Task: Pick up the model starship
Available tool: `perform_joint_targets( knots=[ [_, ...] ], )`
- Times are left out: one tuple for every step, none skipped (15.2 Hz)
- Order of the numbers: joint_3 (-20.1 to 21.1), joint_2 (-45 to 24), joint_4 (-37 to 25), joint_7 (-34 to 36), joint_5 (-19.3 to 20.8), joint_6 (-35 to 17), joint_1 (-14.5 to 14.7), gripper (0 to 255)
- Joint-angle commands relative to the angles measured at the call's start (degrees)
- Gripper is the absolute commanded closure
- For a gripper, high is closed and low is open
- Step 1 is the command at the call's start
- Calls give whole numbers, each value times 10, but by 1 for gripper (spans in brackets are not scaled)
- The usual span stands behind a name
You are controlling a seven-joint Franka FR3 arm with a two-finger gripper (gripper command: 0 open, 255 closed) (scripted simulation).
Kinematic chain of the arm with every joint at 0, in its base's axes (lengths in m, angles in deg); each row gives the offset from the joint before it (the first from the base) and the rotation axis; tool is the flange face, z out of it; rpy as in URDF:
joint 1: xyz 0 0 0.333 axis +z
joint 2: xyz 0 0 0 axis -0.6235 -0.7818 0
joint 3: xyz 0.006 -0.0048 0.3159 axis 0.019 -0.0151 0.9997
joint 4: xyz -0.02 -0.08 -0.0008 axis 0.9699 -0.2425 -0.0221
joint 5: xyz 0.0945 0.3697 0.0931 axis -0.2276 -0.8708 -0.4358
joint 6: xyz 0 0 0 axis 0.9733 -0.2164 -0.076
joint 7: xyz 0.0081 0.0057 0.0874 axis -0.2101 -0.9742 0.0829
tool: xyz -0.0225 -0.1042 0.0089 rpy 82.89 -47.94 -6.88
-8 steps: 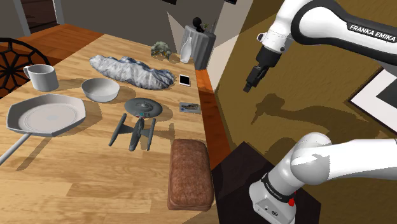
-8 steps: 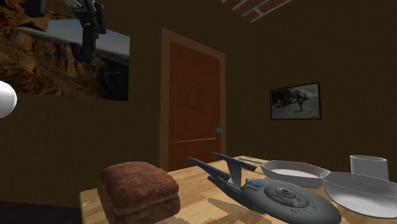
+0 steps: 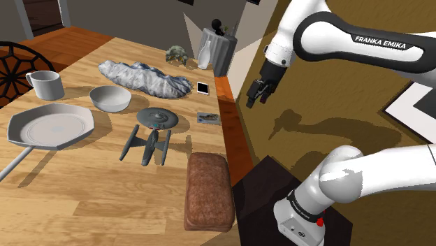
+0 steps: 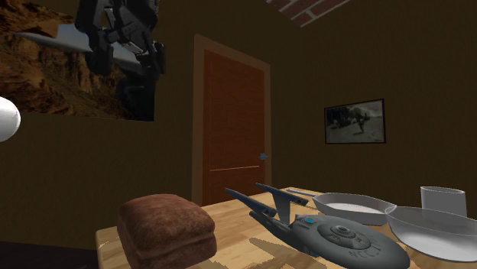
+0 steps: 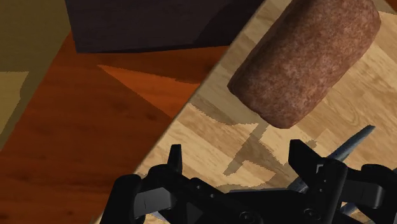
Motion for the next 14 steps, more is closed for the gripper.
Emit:
perform_joint_targets(
  knots=[
    [27, -26, 6, 48, -14, -32, 1, 0],
    [39, -42, 5, 70, -19, -46, -1, 0],
    [50, -59, 2, 92, -23, -59, -1, 0],
    [61, -77, -2, 114, -26, -73, -3, 0],
    [73, -96, -7, 136, -29, -86, -4, 0],
    [83, -115, -12, 158, -30, -99, -6, 0],
    [94, -135, -19, 180, -31, -112, -8, 0],
    [104, -156, -26, 202, -30, -125, -10, 0],
    [114, -177, -35, 225, -29, -137, -13, 0],
    [124, -199, -44, 248, -26, -149, -15, 0],
    [133, -221, -54, 271, -22, -160, -17, 0],
    [142, -245, -65, 294, -16, -171, -19, 0],
    [149, -268, -77, 318, -10, -181, -21, 0],
    [156, -292, -89, 342, -2, -190, -22, 0]
  ],
)
